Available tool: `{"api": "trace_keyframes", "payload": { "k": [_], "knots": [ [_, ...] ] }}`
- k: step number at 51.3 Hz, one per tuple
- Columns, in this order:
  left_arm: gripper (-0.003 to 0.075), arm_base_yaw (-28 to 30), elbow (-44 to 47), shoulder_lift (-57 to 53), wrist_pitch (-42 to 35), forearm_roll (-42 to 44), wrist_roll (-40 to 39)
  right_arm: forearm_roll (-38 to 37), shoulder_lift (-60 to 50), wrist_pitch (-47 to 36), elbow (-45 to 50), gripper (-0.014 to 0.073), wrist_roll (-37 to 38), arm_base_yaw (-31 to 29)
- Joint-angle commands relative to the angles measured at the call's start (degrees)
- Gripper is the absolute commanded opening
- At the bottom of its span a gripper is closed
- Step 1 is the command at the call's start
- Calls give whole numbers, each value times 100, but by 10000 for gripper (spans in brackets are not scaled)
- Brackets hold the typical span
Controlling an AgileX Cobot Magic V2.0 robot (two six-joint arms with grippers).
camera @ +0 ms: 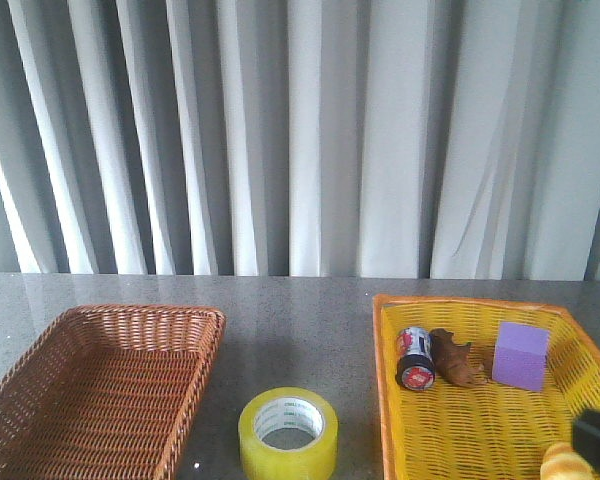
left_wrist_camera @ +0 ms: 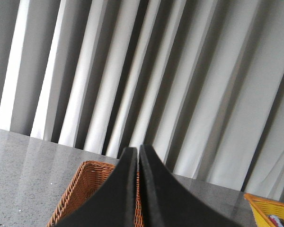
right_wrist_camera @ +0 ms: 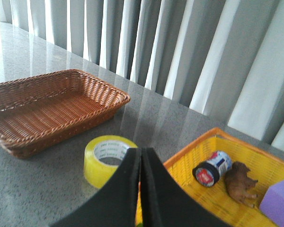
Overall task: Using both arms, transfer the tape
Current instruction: 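Open the right gripper and withdraw it from the tape, then move the left gripper over the tape roll and grasp its rim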
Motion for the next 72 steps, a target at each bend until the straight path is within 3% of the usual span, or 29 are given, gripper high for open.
{"api": "trace_keyframes", "payload": {
  "k": [1, 8, 14, 21, 28, 36, 43, 49, 56, 65, 72],
  "knots": [
    [3, 0, -178, 116, -380, -13, -9, 80, -990, -556, 822, -8, 73, -6],
    [3, -84, -178, 185, -409, -18, -9, 26, -2320, -871, 1851, -6, 485, -6],
    [3, -488, -192, 532, -535, -18, -9, 9, -3113, -1159, 2469, -5, 499, -6],
    [3, -1249, -322, 1233, -808, 83, 186, 67, -3197, -1294, 2675, -6, 499, -6],
    [3, -2041, -1061, 2297, -682, 445, 728, 146, -3035, -1309, 2675, -6, 499, -6],
    [5, -2730, -2692, 3782, 476, 479, 1490, 451, -2947, -1309, 2675, -6, 499, -6],
    [27, -2997, -4136, 5037, 1794, 379, 2428, 549, -2947, -1303, 2675, -6, 499, -6],
    [99, -3028, -5251, 5988, 2809, -6, 3191, 553, -2947, -1303, 2675, -6, 499, -6],
    [238, -3022, -6174, 6789, 3596, -381, 4055, 606, -2947, -1303, 2675, -6, 499, -6],
    [426, -3022, -6815, 7481, 3802, -517, 4549, 724, -2947, -1303, 2675, -6, 499, -6],
    [472, -3022, -7170, 7917, 4117, -591, 5092, 724, -2947, -1303, 2675, -6, 499, -6]
  ]
}}
